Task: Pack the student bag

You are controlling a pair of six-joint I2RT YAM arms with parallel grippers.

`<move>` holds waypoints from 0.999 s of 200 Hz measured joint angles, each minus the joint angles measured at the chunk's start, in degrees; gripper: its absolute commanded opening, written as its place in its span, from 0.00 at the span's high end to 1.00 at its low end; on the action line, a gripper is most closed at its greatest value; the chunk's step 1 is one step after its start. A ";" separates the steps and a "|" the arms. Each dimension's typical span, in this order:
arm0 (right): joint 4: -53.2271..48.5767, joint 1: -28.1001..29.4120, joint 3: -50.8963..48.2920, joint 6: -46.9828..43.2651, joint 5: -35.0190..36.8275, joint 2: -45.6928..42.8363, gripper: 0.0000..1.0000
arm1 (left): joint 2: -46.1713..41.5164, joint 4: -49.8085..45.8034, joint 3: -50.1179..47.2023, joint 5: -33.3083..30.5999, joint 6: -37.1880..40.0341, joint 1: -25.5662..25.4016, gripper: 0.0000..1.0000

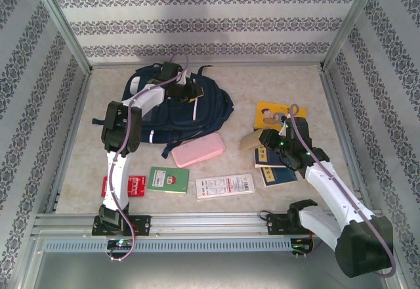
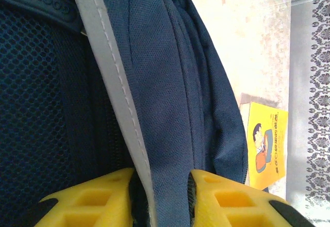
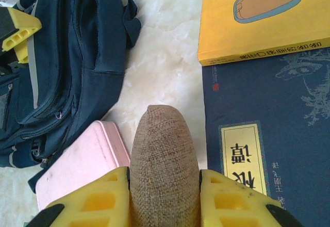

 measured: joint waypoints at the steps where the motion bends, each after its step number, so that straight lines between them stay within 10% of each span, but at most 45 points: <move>1: 0.00 0.00 0.00 0.00 0.00 0.00 0.79 | 0.02 0.00 0.00 0.00 -0.02 0.00 0.72; 42: 0.44 0.00 -0.02 0.00 -0.04 -0.07 0.81 | 2.47 -2.38 3.23 0.13 0.68 -0.44 1.00; 200: 2.67 2.05 9.94 1.81 -5.09 -4.48 0.81 | -7.26 -37.94 30.49 2.71 16.98 3.39 1.00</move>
